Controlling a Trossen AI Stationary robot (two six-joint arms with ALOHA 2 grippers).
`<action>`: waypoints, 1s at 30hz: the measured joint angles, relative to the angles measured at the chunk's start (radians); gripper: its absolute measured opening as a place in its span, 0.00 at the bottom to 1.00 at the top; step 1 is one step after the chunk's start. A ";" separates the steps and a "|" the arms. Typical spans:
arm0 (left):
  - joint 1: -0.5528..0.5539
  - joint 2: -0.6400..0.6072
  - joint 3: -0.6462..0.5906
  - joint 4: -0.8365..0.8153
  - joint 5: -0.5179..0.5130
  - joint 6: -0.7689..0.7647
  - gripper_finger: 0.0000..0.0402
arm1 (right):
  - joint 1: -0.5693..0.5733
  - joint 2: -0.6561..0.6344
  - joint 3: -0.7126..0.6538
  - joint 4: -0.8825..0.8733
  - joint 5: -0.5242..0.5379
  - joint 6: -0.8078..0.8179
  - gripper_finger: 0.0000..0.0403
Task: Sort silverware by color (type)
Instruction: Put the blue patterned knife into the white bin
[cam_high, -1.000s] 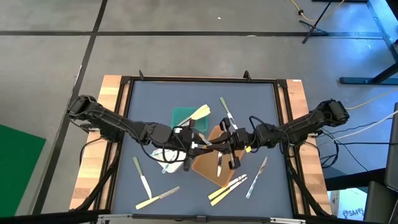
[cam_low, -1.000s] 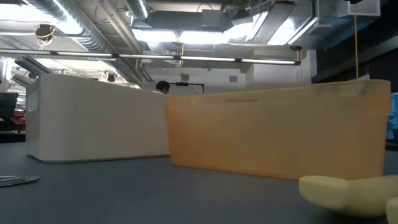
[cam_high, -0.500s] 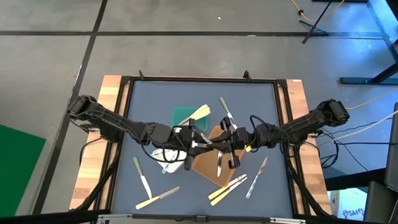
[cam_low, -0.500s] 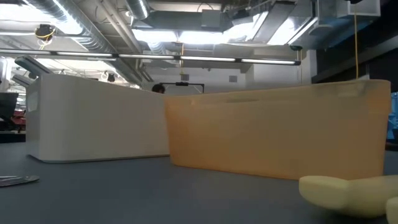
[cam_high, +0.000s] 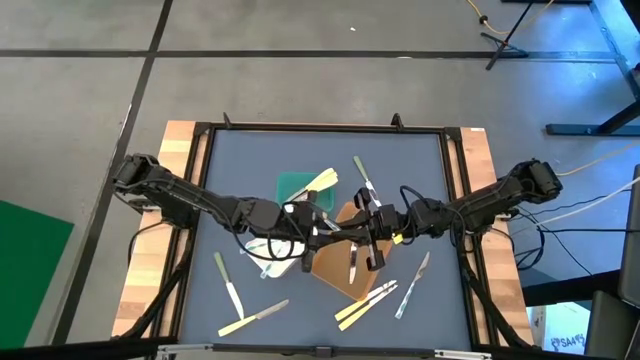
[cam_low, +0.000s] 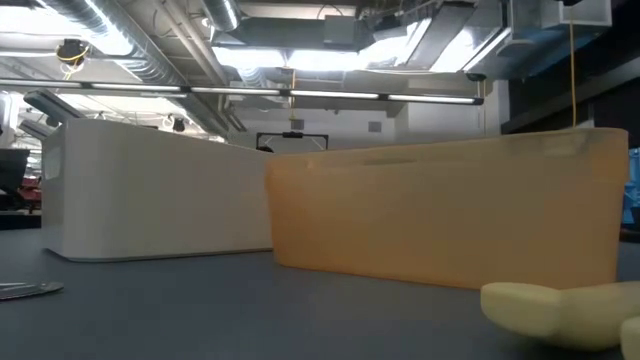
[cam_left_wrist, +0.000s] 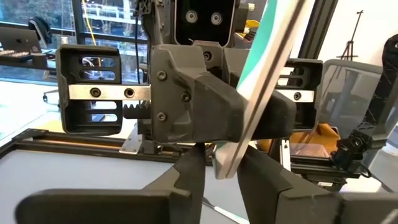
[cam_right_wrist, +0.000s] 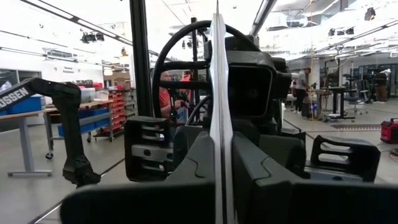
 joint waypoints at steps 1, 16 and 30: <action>0.000 0.000 0.000 0.000 0.000 0.000 0.18 | 0.000 0.000 0.000 0.000 -0.002 0.000 0.01; 0.000 0.000 0.000 -0.007 -0.008 0.004 0.09 | 0.000 -0.001 0.001 -0.025 0.002 0.016 0.02; 0.000 0.000 0.000 -0.024 -0.013 -0.007 0.09 | -0.001 0.001 0.000 -0.033 -0.006 0.051 0.22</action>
